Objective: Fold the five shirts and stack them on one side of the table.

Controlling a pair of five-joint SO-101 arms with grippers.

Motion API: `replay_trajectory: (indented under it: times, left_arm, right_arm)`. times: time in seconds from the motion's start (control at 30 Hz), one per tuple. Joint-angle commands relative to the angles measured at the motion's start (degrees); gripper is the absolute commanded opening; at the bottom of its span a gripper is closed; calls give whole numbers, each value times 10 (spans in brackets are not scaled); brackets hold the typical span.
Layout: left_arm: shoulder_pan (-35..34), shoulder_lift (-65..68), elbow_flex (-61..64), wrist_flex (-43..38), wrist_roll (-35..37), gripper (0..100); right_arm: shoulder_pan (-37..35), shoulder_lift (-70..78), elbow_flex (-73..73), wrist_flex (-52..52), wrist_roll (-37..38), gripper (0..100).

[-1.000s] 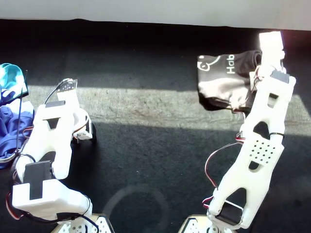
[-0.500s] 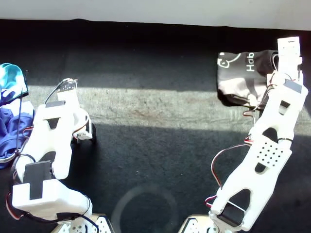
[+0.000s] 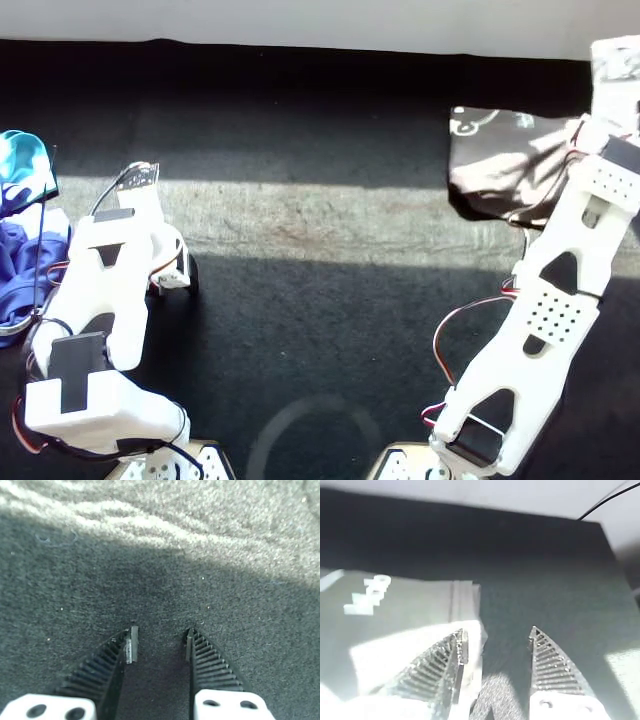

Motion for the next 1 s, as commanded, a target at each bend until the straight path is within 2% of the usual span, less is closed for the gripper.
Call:
replay_trajectory:
  times: [0.0,0.1,0.17,0.5,0.63,0.7,0.83,0.97]
  left_arm:
    - [11,1,1,-15,0,168]
    - [11,1,1,-15,0,168]
    - [11,1,2,-15,0,168]
    - [11,1,2,-15,0,168]
    - [11,1,-1,-15,0,169]
    - [5,-6,-3,-11,0,171]
    - [-69,-38,-45,39,0,171]
    - [-185,-96,-124,106,-4,173]
  right_arm:
    - [-8,-15,-116,108,-40,195]
    - [-17,-11,-177,240,-41,196]
    - [-20,-10,-199,285,-42,196]
    - [-30,-9,-212,296,-42,192]
    - [-60,-16,-222,400,-42,190]
    - [-74,-25,-238,413,-42,163]
    - [-79,-83,-240,414,-42,39]
    - [-89,-166,-224,414,-41,39]
